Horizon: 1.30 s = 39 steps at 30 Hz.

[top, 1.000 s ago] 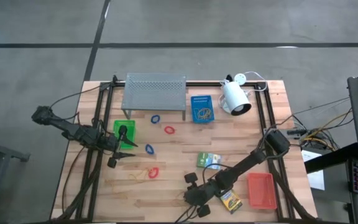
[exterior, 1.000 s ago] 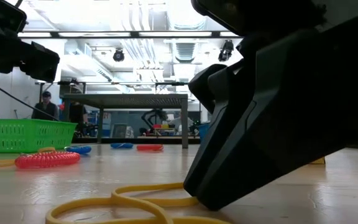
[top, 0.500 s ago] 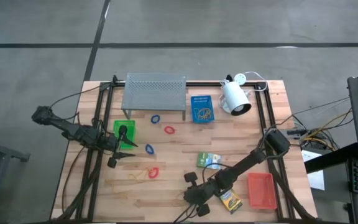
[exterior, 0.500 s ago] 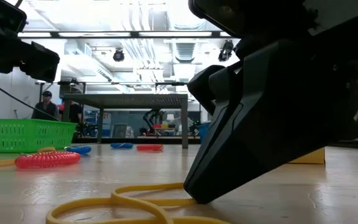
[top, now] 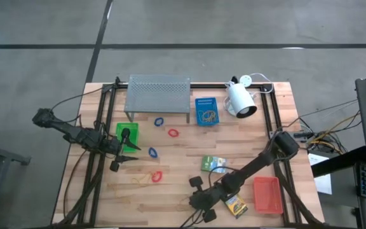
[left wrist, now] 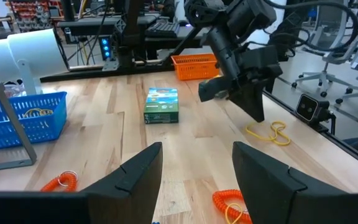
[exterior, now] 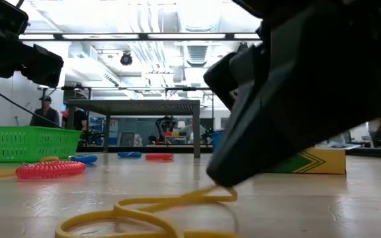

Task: Pick & Place Office Desk Supplies
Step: Put the yellow rubber band into the blue bin

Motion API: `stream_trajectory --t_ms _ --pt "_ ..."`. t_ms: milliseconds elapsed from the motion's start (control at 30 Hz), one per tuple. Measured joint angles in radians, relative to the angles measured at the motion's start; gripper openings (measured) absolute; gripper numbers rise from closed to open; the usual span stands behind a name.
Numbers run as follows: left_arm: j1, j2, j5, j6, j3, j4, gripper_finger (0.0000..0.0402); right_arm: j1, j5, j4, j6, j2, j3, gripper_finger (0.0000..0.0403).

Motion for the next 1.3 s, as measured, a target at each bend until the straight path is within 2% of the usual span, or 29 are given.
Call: stream_trajectory --t_ms 567,900,1300 --pt "0.000 0.000 0.000 0.000 0.000 0.000 0.0201 0.000 0.037 -0.012 -0.048 -0.082 0.001 0.0008" --pt "0.000 0.000 0.000 0.000 0.000 0.000 0.0200 0.000 0.185 -0.091 -0.041 -0.201 0.002 0.0008" --pt "0.000 0.000 0.000 0.000 0.000 0.000 0.0200 -0.003 0.316 -0.172 -0.024 -0.324 0.002 0.0008"
